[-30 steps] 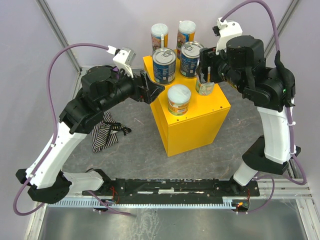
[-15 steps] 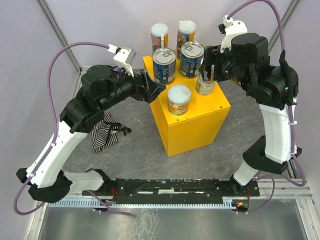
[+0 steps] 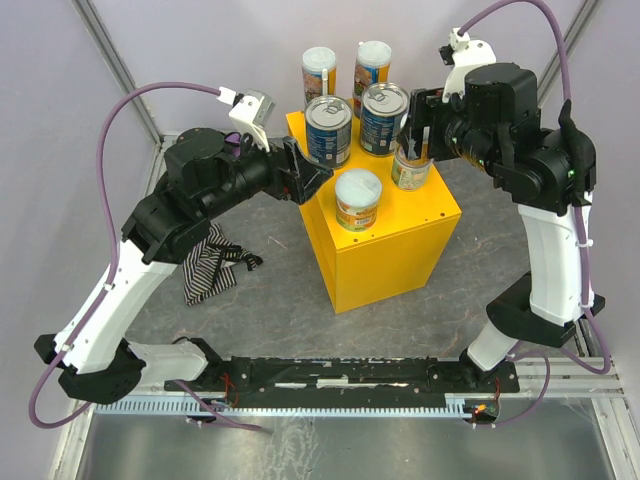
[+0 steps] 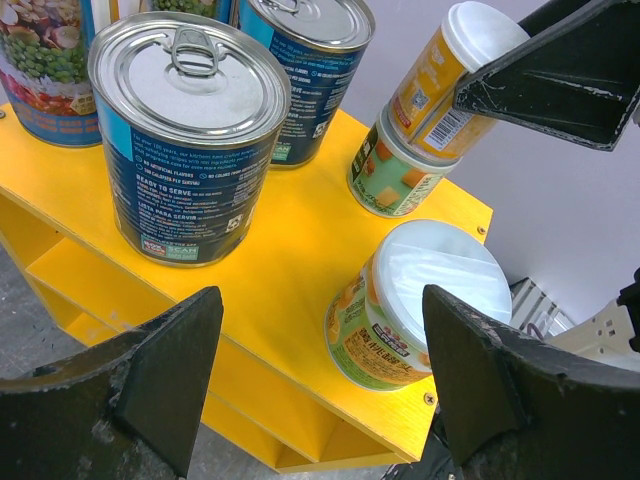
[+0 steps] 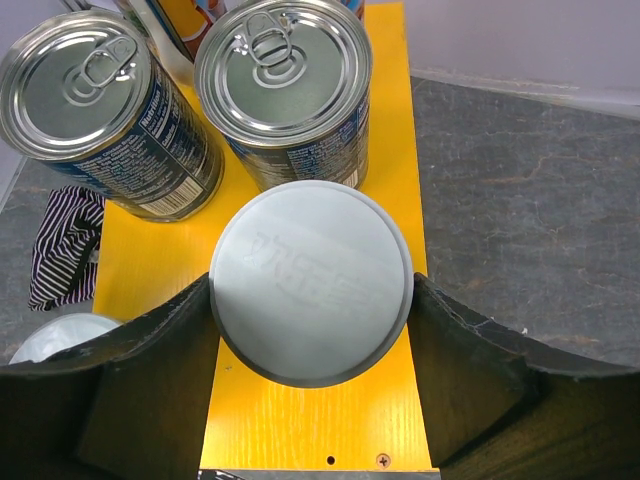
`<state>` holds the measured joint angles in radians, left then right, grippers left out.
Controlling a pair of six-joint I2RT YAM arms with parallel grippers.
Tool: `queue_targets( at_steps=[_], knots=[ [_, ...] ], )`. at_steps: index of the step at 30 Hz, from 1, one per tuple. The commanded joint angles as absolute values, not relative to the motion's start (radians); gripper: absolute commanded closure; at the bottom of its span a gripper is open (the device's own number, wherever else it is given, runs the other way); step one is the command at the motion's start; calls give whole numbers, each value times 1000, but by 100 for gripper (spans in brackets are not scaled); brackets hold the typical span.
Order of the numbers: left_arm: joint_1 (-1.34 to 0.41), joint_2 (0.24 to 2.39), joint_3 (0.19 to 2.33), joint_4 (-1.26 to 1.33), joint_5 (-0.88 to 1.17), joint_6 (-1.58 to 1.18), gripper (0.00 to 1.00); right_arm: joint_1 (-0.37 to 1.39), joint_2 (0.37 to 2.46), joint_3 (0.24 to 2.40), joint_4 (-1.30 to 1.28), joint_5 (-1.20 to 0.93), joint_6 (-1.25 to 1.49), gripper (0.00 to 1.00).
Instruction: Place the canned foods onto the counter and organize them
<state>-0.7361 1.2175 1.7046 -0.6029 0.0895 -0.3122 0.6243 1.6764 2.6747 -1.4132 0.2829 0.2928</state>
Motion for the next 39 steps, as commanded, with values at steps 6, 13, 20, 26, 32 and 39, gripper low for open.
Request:
queue_targets(
  at_steps=[6,13,20,26,32,39],
  knots=[
    [-735,1215,1737,-556,119,-247,13,612,1647,2663,-1330,264,307,34],
    [-734,1218,1740,-562,117,-241,13,612,1648,2660,-1316,253,304,2],
    [-735,1220,1742,-563,107,-239,12,611,1644,2658,-1303,252,300,0],
    [-735,1217,1740,-550,90,-241,12,612,1619,2645,-1274,252,294,1],
    [-734,1219,1740,-539,80,-250,12,611,1566,2573,-1219,274,282,1],
    [-735,1206,1732,-517,34,-263,12,614,1497,2519,-1147,298,249,1]
  ],
)
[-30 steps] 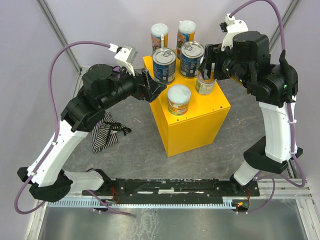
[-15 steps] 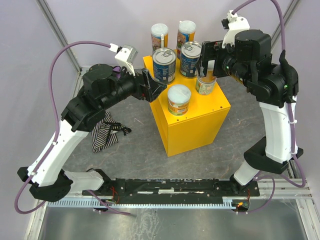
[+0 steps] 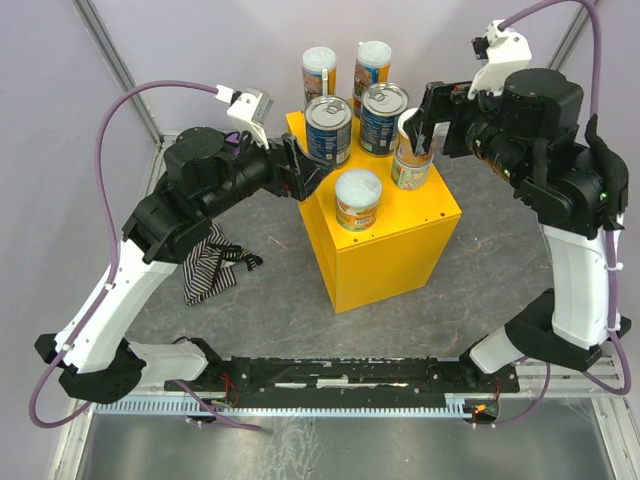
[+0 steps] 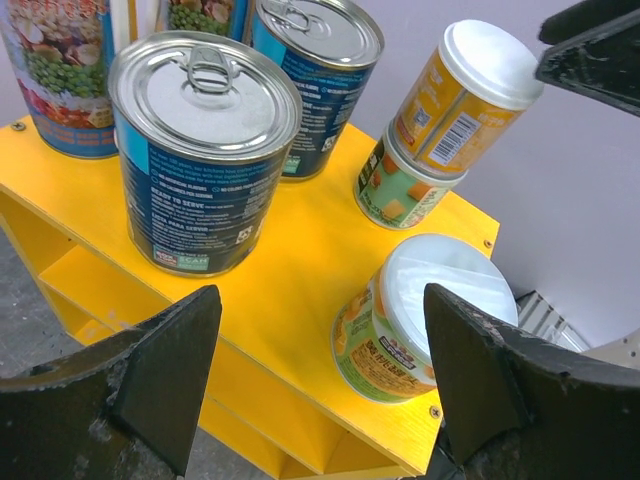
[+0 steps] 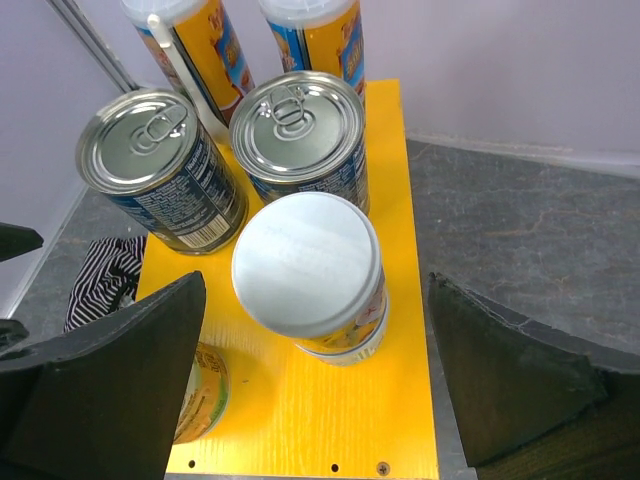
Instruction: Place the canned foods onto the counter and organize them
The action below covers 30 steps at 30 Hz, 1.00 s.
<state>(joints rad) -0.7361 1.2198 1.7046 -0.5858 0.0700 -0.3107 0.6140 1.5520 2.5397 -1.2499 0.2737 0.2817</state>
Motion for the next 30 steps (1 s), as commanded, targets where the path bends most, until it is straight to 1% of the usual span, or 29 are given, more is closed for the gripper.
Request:
queue_targets(
  at_steps=[1,6,12,18,23,25,26,30],
  knots=[
    [-734,1202,1728,-511,23,-267,12,614,1486,2511,-1131,293,241,1],
    [-735,1179,1696,-486,-30,-281,13,642,1435,2473,-1054,287,191,1],
    [-735,1147,1659,-451,-111,-293,14,729,1439,2506,-1047,279,134,1],
    [-735,1107,1603,-414,-213,-332,14,934,1488,2568,-1050,321,74,1],
    [-735,1067,1553,-385,-264,-361,15,1094,1477,2476,-1048,382,70,0],
    [-735,1060,1542,-385,-272,-365,15,1139,1456,2425,-1046,403,73,5],
    [-734,1055,1538,-384,-276,-366,15,1161,1447,2399,-1046,420,76,9],
    [-735,1041,1517,-377,-293,-373,16,1242,1415,2314,-1077,489,99,39]
  ],
)
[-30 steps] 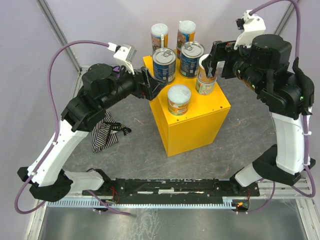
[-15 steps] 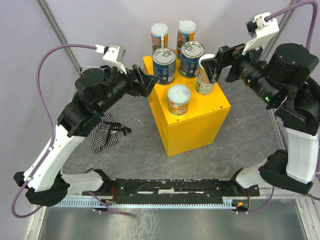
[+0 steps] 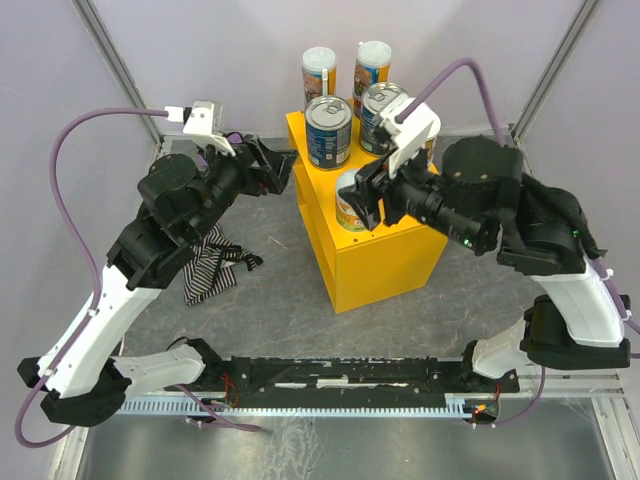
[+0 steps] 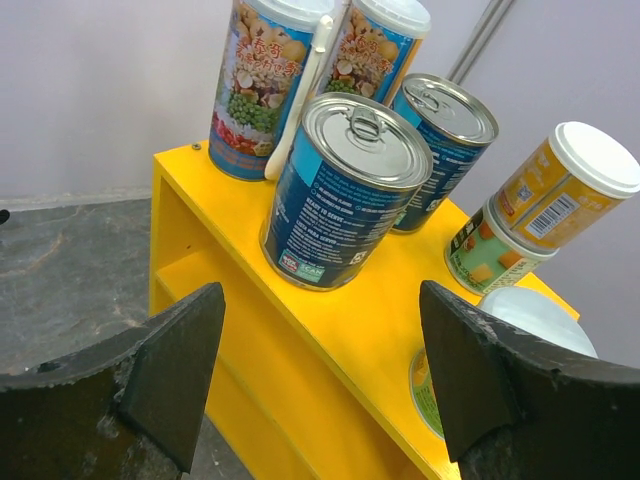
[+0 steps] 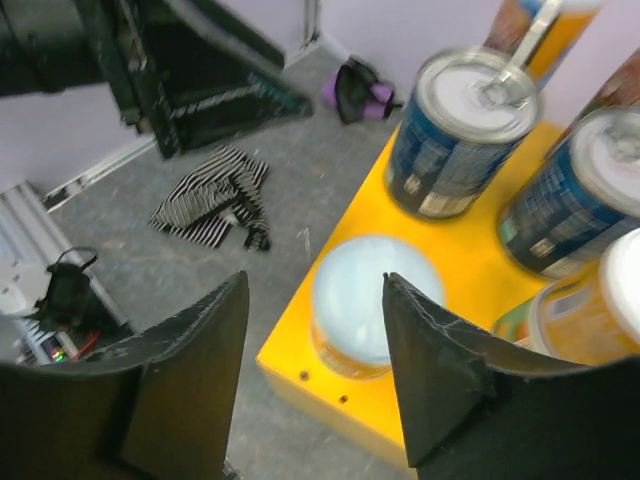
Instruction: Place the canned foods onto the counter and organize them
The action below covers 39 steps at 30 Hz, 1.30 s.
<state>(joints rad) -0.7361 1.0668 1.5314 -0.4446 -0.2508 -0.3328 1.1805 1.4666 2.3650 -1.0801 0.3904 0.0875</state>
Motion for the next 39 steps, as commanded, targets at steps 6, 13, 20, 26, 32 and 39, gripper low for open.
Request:
queue_targets(
  at_steps=[6,13,20,26,32,39],
  knots=[
    [-735,1030,1486,-351,-291,-387,16,1319,1342,2171,-1101,602,150,75],
    [-735,1030,1470,-341,-279,-397,18,1321,1297,2030,-1093,632,220,88],
    [-734,1025,1464,-354,-283,-387,18,1320,1302,1968,-1078,629,256,94],
    [-734,1016,1460,-363,-282,-373,18,1283,1317,1949,-1065,623,259,96],
    [-734,1010,1460,-372,-282,-362,18,1229,1329,1935,-1058,573,265,97],
    [-735,1010,1460,-377,-278,-353,18,1178,1333,1907,-1018,531,262,98]
  ],
)
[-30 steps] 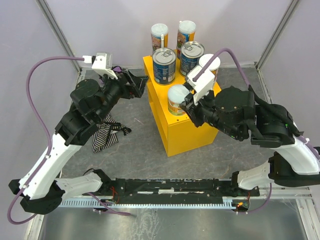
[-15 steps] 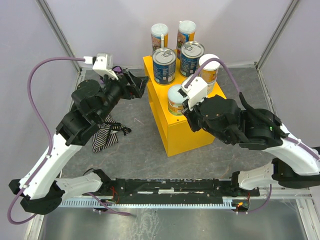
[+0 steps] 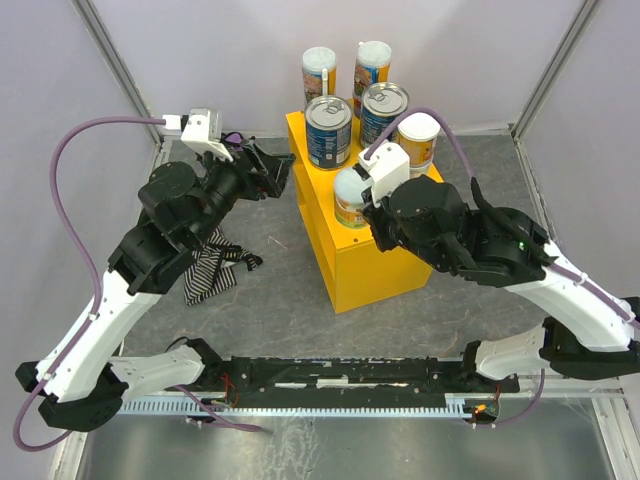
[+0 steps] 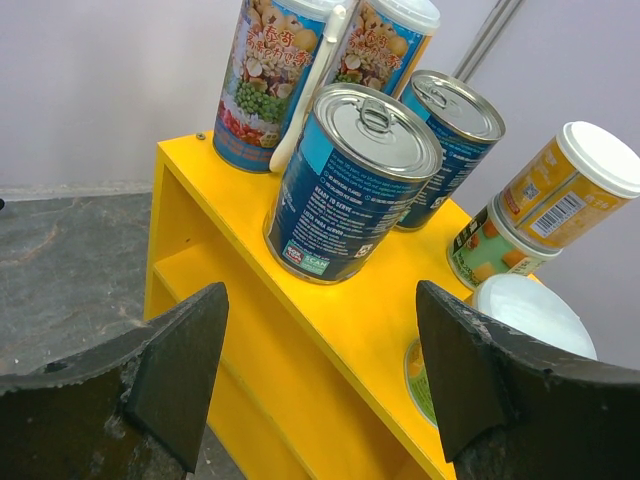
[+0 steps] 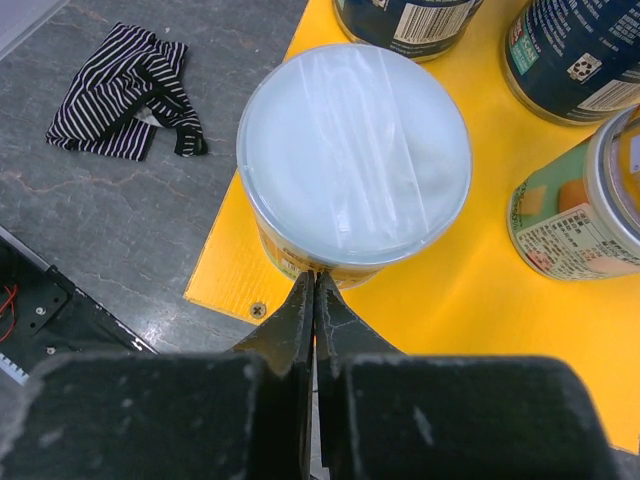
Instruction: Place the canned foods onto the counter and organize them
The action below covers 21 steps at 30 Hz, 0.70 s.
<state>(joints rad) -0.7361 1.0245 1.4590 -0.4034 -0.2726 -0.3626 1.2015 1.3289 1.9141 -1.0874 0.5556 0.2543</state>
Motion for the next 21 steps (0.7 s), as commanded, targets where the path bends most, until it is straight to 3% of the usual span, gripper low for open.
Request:
queue_targets(
  at_steps=[1,21],
  knots=[
    [-735,1010,1460,-378,-278,-353,18,1172,1335,1908,-1016,528,262,98],
    [-735,1003,1448,-386,-300,-342,18,1099,1361,1921,-999,439,255,98]
  ],
)
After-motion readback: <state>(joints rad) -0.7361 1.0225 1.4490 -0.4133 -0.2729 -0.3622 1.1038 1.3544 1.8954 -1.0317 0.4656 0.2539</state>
